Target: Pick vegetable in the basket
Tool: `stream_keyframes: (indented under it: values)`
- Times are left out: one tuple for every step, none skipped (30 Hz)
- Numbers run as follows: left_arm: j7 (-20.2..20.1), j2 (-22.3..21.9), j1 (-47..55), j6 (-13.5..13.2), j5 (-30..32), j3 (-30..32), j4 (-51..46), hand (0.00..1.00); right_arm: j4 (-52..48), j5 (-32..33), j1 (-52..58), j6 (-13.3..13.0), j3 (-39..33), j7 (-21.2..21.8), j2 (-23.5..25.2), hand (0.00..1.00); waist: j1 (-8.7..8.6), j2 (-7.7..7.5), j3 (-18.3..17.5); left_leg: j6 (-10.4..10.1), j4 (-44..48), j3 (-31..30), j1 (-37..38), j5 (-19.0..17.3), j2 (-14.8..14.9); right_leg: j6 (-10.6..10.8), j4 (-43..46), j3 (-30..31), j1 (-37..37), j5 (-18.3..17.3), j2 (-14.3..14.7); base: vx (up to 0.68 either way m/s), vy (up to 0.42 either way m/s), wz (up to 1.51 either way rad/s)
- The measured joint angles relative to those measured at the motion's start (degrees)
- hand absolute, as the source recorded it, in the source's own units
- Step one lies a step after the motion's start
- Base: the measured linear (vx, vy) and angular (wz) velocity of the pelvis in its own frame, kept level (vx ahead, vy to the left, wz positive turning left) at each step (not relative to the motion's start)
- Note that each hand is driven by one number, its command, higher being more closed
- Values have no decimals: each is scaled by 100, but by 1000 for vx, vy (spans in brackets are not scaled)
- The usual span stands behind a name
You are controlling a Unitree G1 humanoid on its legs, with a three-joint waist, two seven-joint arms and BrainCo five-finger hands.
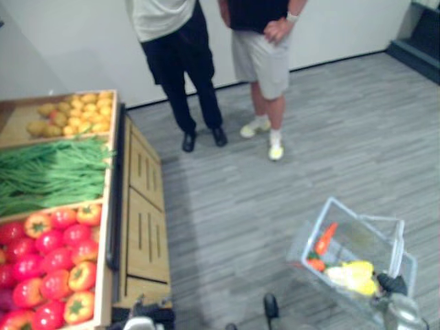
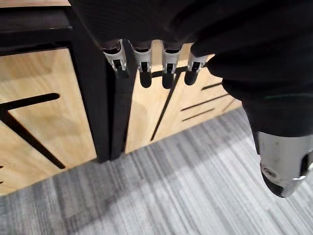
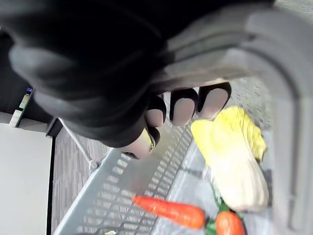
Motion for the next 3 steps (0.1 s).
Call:
stream_keyframes:
  values:
    - [-2,-16,47,0,-42,0,0,0,5,-6,19,0,-8,-46,0,100,46,0,-5,-6,-10,-4,40,-4,9,-10,-1,-12,35,-8,9,23,53,1]
    - [-2,-31,48,0,-42,1,0,0,16,-19,34,0,-20,-67,0,100,78,0,-20,-7,-23,-1,55,-5,13,-15,-1,-19,43,-12,14,16,52,4]
    - [-2,-71,56,0,-42,7,0,0,87,-107,34,0,-29,-130,-3,100,85,-3,-67,-6,-48,-25,57,-3,17,-11,-1,-49,45,-35,16,6,30,3]
